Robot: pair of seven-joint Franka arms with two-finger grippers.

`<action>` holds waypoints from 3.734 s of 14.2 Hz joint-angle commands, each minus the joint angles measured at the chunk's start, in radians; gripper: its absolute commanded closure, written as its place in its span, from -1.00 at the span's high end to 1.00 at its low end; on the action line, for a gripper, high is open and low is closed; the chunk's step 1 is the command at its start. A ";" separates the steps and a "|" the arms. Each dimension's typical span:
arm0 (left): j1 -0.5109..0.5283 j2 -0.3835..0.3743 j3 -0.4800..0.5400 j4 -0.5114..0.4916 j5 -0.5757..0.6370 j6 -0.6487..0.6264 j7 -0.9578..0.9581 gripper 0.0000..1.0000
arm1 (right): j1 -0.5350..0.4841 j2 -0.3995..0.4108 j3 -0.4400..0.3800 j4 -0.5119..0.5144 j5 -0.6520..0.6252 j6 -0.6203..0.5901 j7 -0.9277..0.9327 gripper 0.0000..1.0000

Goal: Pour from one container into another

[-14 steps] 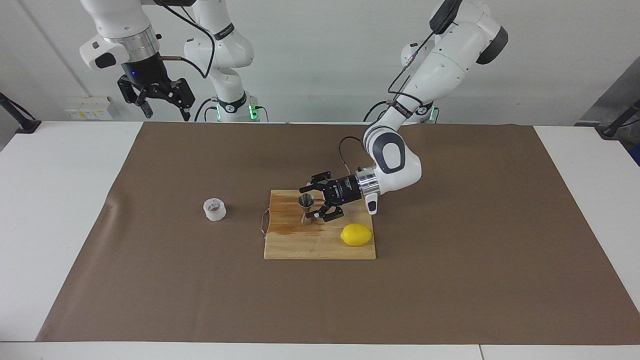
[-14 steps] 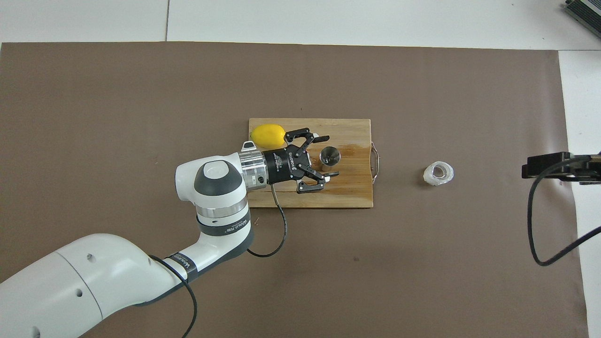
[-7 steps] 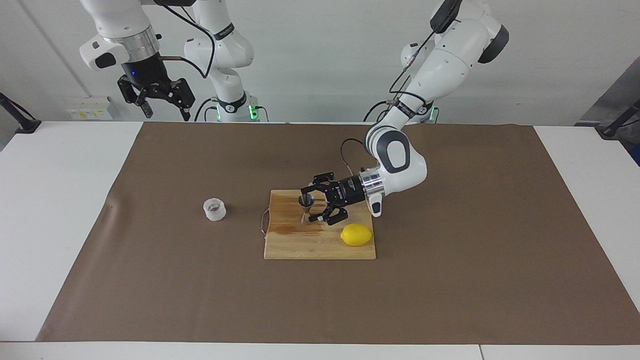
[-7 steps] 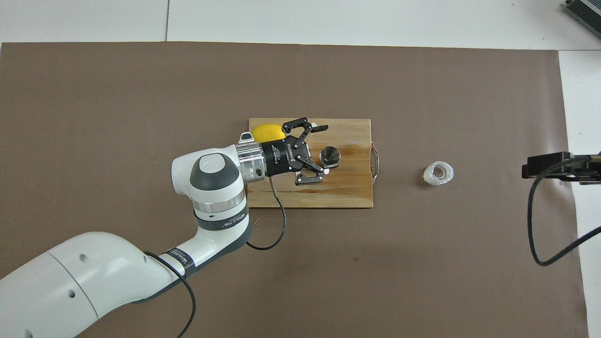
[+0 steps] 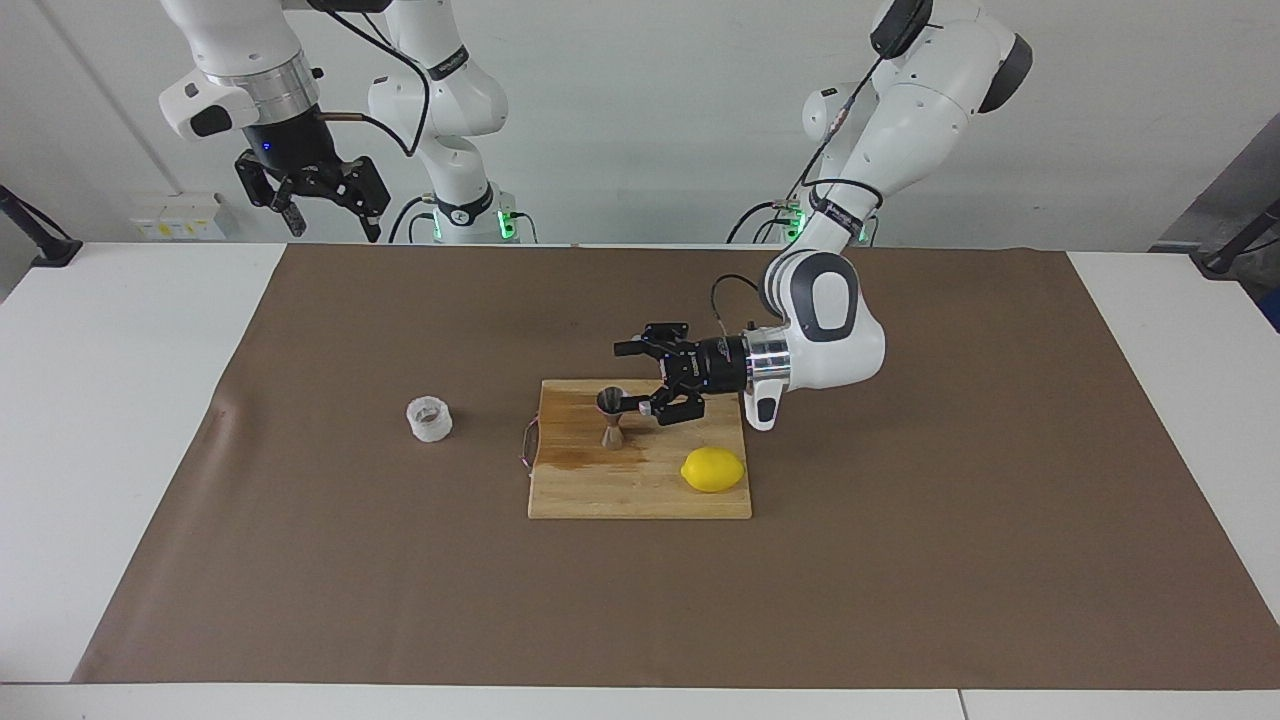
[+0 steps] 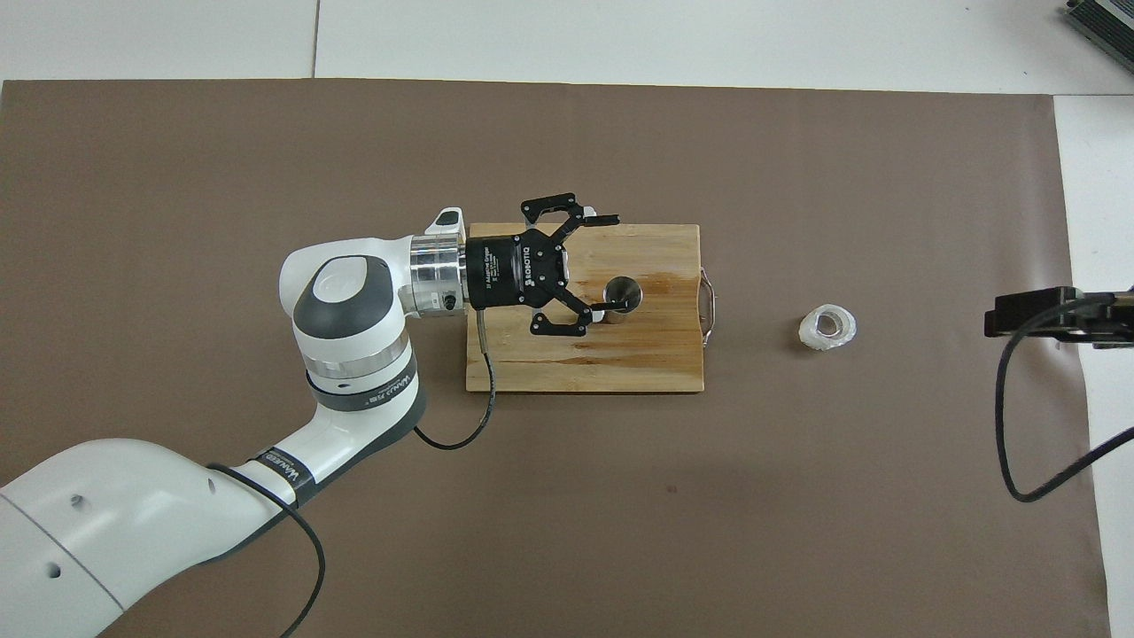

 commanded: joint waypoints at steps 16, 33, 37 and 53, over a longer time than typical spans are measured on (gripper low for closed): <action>0.144 -0.194 0.007 0.176 1.087 -0.204 0.016 1.00 | 0.004 -0.041 -0.002 -0.005 0.015 -0.093 -0.069 1.00; -0.048 -0.433 0.270 0.287 1.551 -0.500 0.368 1.00 | -0.189 -0.078 -0.051 -0.345 0.267 0.206 -1.201 1.00; -0.133 -0.451 0.465 0.279 1.551 -0.548 0.484 1.00 | -0.244 -0.014 -0.054 -0.394 0.394 0.214 -1.489 1.00; -0.299 -0.487 0.716 0.247 1.698 -0.516 0.683 1.00 | -0.298 0.300 -0.051 -0.381 0.714 0.327 -2.071 1.00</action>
